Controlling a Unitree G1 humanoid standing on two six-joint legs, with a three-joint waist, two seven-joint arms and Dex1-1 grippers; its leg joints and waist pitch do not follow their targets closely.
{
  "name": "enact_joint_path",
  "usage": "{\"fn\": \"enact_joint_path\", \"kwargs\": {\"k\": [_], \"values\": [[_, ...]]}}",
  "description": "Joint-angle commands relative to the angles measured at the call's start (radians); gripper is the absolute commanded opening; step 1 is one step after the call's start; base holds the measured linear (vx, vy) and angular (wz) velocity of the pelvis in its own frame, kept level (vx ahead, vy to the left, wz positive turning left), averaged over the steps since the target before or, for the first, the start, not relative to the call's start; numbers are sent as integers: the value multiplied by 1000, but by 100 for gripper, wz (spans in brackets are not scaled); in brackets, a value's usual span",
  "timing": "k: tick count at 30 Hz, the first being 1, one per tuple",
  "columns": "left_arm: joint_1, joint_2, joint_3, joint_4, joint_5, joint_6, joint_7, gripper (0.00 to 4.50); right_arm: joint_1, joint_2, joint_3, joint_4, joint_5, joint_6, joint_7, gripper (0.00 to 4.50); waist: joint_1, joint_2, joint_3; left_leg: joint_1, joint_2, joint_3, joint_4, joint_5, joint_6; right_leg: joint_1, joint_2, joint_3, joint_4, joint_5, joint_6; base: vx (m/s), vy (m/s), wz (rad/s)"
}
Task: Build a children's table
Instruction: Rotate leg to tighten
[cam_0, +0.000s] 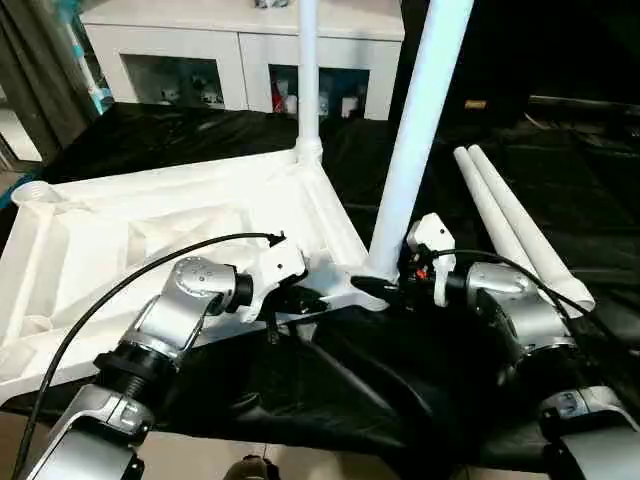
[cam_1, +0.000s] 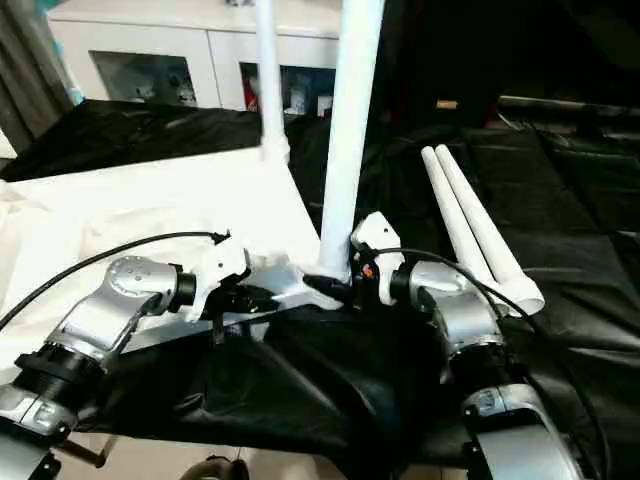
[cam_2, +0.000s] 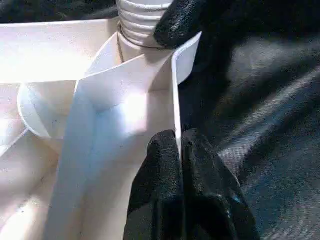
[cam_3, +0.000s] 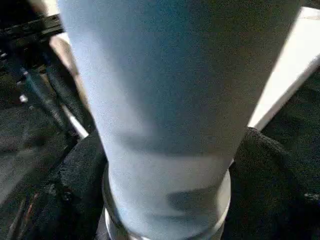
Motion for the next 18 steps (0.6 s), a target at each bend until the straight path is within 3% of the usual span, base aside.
{"fn": "enact_joint_path", "kwargs": {"k": [1, 11, 14, 15, 16, 18], "values": [[-6, -2, -2, -48, -46, -20, -57, 0, -7, -26, -26, -19, 21, 10, 17, 344, -5, -1, -80, 50, 23, -12, -72, -331, -14, 23, -34, 12, -76, -196, -233, 0, 0, 0], [-12, -15, 6, -25, -29, -11, -15, 0, 21, 13, -24, -20, 26, 30, -19, 282, -4, -1, -82, 46, 22, -12, -70, -296, -5, 24, -33, 11, -72, -151, -240, 0, 0, 0], [-51, -56, 19, 60, 29, -4, 135, 0, 1, 81, -65, 75, -11, -8, -248, 276, -13, -4, -81, 48, 21, -14, -73, -317, -29, 20, -37, 13, -76, -206, -227, 0, 0, 0], [-70, -76, 28, 102, 49, -16, 200, 0, -12, 113, -94, 116, -14, -15, -355, 275, -16, -9, -79, 48, 20, -13, -74, -326, -32, 18, -36, 13, -80, -226, -223, 0, 0, 0], [-98, -106, 38, 157, 70, -19, 282, 0, -26, 157, -132, 161, -5, -11, -484, 275, -19, -6, -78, 52, 19, -14, -75, -341, -46, 13, -39, 15, -82, -269, -215, 0, 0, 0], [-109, -117, 41, 176, 77, -16, 312, 0, -30, 174, -145, 175, -1, -8, -529, 274, -22, -8, -77, 53, 18, -16, -77, -358, -57, 14, -38, 13, -86, -307, -202, 0, 0, 0]]}}
